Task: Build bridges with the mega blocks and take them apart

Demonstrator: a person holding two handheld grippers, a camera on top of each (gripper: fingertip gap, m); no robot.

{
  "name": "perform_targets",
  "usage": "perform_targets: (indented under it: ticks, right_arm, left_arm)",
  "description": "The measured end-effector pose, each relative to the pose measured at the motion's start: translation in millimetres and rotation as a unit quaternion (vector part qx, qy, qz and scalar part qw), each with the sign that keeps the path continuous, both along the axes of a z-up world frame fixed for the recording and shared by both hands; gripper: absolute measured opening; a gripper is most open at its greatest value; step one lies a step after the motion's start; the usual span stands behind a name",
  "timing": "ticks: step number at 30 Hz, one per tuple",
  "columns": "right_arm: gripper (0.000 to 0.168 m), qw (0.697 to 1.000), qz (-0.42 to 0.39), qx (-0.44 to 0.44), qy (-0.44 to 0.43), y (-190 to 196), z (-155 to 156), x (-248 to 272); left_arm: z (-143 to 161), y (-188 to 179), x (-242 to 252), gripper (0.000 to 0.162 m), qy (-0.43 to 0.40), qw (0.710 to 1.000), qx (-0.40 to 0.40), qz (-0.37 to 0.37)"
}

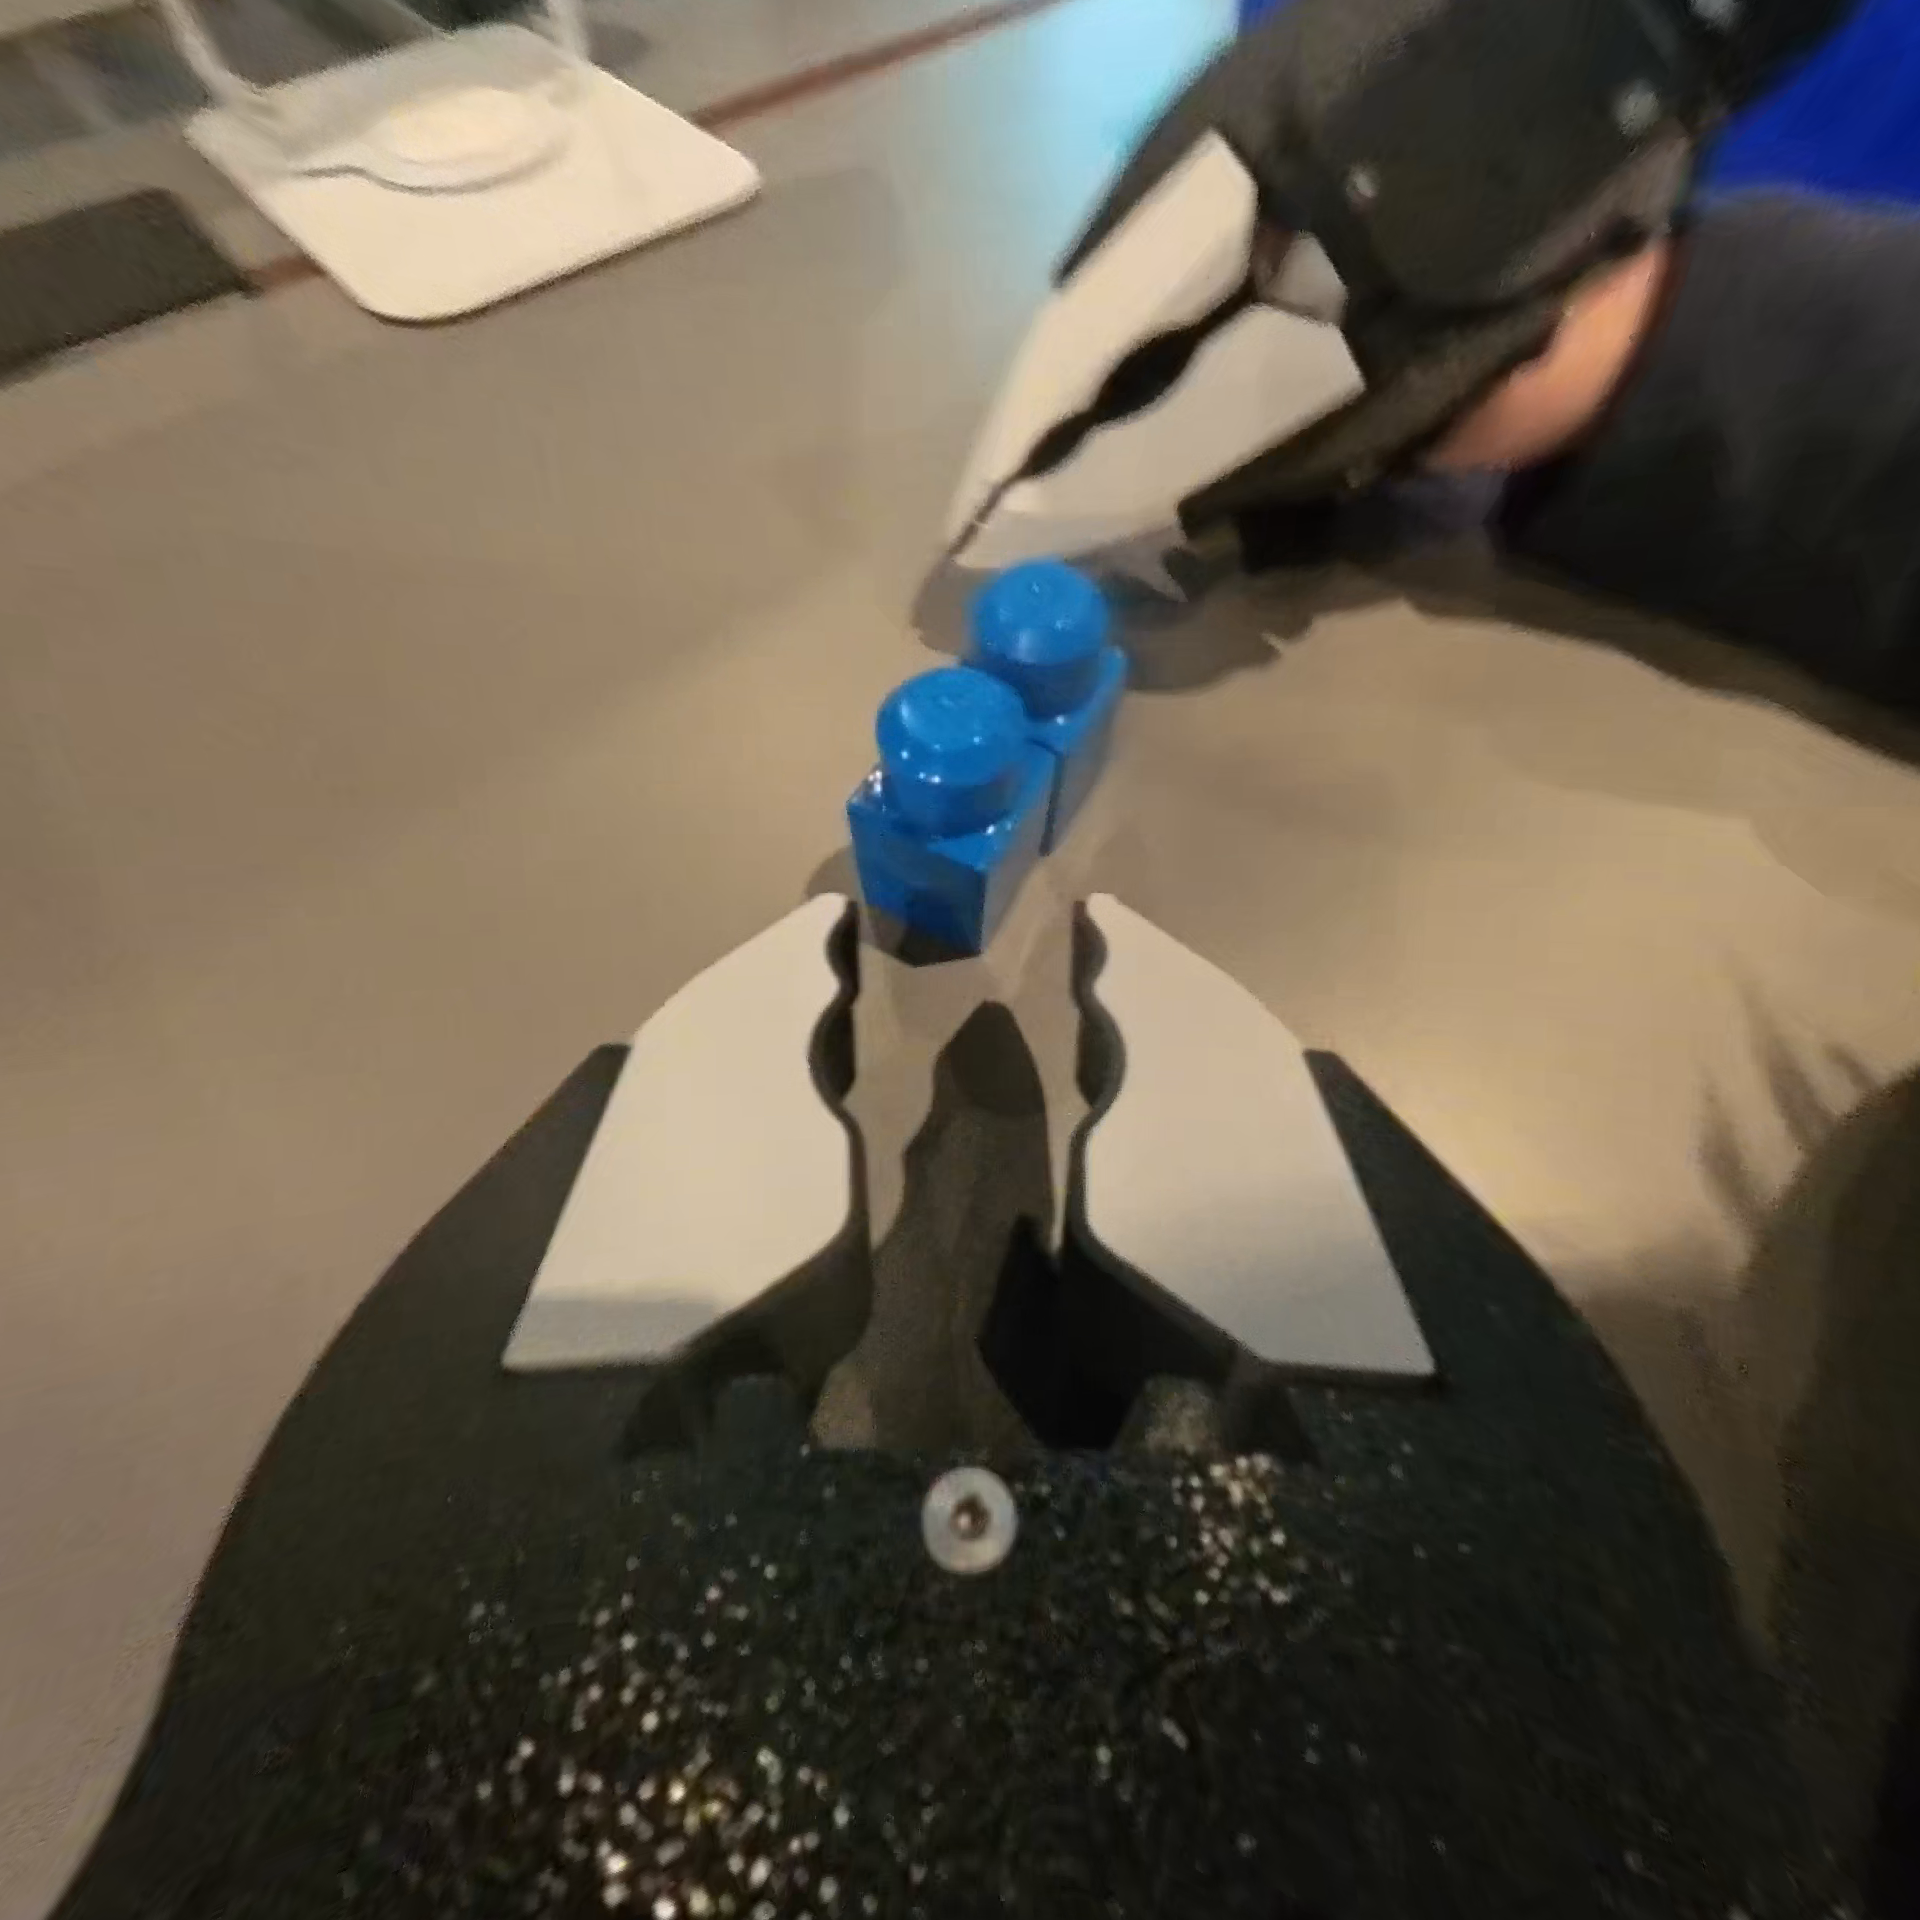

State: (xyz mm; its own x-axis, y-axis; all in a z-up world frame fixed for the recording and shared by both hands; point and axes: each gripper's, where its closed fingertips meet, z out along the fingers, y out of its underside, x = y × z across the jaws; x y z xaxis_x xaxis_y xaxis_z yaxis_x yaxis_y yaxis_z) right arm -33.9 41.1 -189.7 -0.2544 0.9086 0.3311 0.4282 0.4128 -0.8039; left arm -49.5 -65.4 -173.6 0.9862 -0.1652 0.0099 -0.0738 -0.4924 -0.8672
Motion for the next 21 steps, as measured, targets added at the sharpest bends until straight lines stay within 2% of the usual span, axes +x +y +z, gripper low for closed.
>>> perform_targets:
  ticks: [1,6,12,21]
  right_arm:
    - [0.000,1.000,-0.011,0.011,0.010,1.6,1.9,2.2]
    - [0.000,0.999,0.014,0.041,0.020,-10.5,3.0,8.4]
    - [0.000,0.997,0.079,-0.013,-0.019,-34.9,-1.9,14.2]
    - [0.000,0.996,0.076,-0.008,-0.035,-41.7,-8.7,12.6]
  left_arm:
    - [1.5,0.0,3.2,0.049,-0.013,1.000,0.009,0.016]
    - [-4.5,3.4,8.9,0.078,-0.004,0.998,0.006,0.066]
    - [-2.2,2.4,19.3,0.069,-0.037,0.997,-0.004,0.062]
    - [-9.3,14.1,21.8,0.066,-0.032,0.999,-0.019,0.033]
